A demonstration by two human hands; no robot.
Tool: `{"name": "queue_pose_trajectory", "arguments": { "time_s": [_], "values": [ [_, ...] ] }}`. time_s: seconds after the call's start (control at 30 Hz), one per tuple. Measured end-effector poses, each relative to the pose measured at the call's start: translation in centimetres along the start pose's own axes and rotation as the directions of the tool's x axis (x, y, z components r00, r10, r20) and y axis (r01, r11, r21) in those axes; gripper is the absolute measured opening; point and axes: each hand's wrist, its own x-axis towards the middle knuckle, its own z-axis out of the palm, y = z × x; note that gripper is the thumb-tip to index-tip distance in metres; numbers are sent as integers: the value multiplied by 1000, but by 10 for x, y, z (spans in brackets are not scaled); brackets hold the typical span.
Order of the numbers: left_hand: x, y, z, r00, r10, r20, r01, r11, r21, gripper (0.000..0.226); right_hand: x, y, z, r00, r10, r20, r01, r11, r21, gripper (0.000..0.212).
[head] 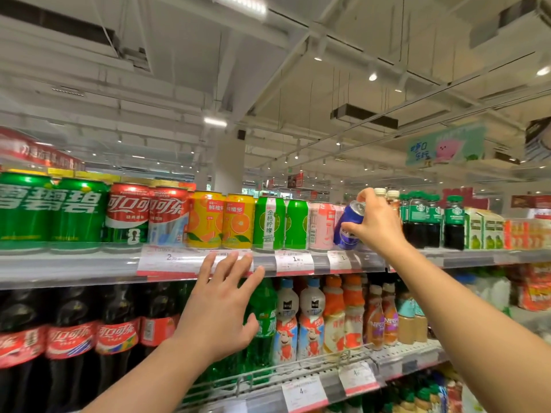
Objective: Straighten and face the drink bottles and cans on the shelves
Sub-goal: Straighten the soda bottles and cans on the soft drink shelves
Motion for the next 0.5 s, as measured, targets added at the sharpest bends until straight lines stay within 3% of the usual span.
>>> {"name": "queue_pose_trajectory", "arguments": {
  "time_s": [0.13,0.23,0.4,0.5],
  "values": [
    [1,0,-1,1000,6,19,-6,1000,4,82,-18,-6,-22,988,-83,-128,100,986,133,57],
    [2,0,-11,997,18,76,-17,1000,-10,84,-31,-28,-44,981,-123,-147,148,973,175,60],
    [4,7,-38,964,39,265,-27,998,-50,83,-64,-94,-59,977,-215,0,205,931,303,58],
    [-6,4,-56,963,79,259,-41,988,-149,71,-90,-143,-58,949,-310,51,271,890,368,54]
  ]
}}
